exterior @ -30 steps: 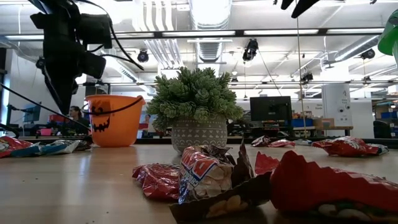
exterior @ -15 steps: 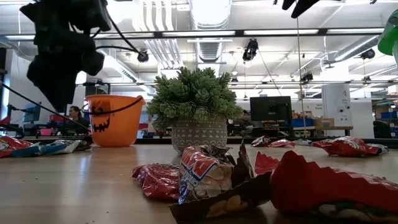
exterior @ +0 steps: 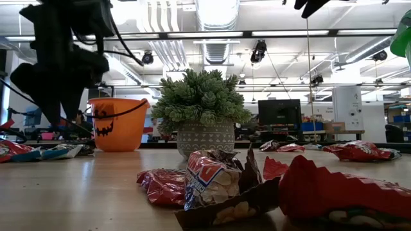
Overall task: Sort candy
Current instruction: Put the blue chocolate into the green bucket
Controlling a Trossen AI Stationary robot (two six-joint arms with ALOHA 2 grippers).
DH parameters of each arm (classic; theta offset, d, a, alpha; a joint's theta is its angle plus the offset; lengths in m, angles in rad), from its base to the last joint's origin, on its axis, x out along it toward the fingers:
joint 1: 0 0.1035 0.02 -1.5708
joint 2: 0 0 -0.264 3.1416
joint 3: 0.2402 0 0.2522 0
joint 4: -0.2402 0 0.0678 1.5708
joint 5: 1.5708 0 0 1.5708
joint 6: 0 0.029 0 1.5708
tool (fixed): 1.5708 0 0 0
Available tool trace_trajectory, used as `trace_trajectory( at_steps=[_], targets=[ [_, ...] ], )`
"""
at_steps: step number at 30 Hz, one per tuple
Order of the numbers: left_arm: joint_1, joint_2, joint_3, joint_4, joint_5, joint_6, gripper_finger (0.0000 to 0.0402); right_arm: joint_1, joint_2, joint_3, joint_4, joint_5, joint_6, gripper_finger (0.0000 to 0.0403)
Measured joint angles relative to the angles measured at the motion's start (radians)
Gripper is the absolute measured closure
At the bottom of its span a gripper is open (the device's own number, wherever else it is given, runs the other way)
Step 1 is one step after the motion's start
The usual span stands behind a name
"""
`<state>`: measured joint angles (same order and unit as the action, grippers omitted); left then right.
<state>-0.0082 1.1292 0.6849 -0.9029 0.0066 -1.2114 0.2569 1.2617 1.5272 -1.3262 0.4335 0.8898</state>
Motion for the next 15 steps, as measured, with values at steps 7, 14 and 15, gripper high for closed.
trace_trajectory(
  at_steps=[7,14,15],
  targets=[
    [0.000,0.125,0.004,0.045,-0.008,-0.041,0.0213,0.000,0.000,0.000,0.000,-0.054,-0.029,0.0241],
    [-0.018,0.192,0.008,0.047,0.044,-0.029,0.0213,0.008,0.000,0.000,-0.001,-0.077,-0.039,0.0241],
    [-0.020,0.195,0.008,0.047,0.044,-0.030,0.0213,0.012,0.000,0.000,-0.001,-0.077,-0.039,0.0241]
  ],
)
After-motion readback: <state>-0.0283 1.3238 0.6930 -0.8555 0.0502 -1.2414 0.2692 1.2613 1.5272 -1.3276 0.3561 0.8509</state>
